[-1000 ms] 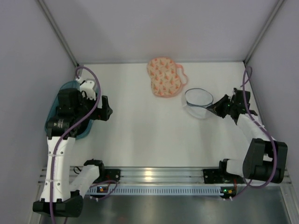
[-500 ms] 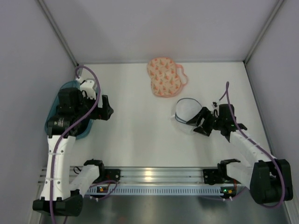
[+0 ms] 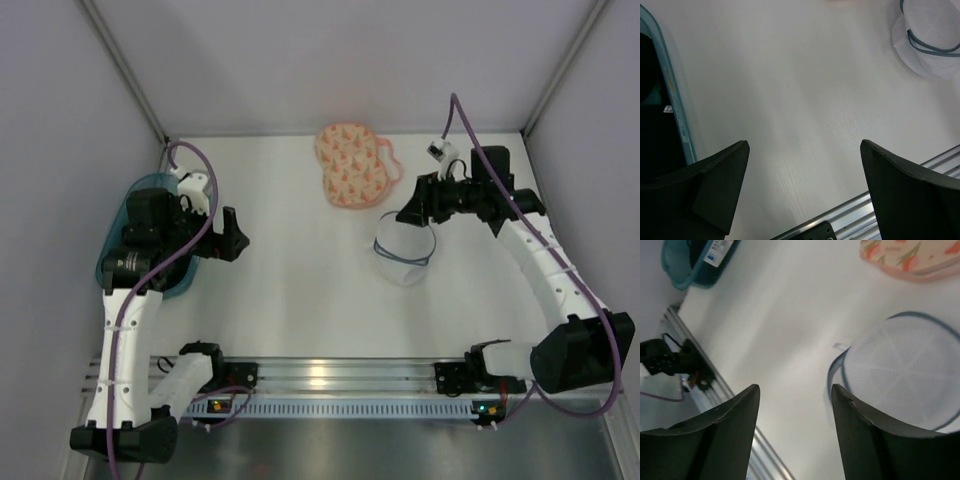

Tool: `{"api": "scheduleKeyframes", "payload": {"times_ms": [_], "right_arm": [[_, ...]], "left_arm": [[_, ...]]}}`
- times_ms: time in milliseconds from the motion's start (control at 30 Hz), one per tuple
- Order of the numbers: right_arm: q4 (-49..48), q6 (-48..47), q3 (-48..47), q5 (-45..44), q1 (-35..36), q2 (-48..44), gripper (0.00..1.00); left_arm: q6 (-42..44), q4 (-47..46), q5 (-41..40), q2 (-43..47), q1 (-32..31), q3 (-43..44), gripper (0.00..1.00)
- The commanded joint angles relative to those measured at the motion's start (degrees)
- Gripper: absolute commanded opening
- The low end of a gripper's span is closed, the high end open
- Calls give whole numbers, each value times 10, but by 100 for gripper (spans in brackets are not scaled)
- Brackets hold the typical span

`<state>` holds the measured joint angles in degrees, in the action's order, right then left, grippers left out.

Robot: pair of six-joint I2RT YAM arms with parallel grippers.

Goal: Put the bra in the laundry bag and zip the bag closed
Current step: Move the laundry bag to the center of the board, then open the laundry bag at the center of the board.

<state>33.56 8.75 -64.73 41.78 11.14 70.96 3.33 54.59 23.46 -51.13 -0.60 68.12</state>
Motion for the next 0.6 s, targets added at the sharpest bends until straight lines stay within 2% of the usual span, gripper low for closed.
{"api": "scheduleKeyframes", "payload": {"times_ms": [0,67,167,300,367,467,567], "right_arm": [[120,-217,-57,-50,11,51,58],[116,-294,-56,-128,21,69,50],[80,-397,-11,-207,41,60,47],[17,-515,94,-232,42,15,49],[-5,-571,118,-231,42,-2,53],[-38,-612,152,-231,42,-18,53],[-73,-610,168,-244,38,-15,50]], "left_arm": [[12,-6,23,2,0,3,99],[12,-6,19,-2,1,2,99],[16,-6,18,3,1,2,99],[19,-5,19,5,1,-1,99],[19,-6,21,5,1,-4,99],[20,-6,28,4,1,-4,99],[19,-6,29,4,1,-1,99]]}}
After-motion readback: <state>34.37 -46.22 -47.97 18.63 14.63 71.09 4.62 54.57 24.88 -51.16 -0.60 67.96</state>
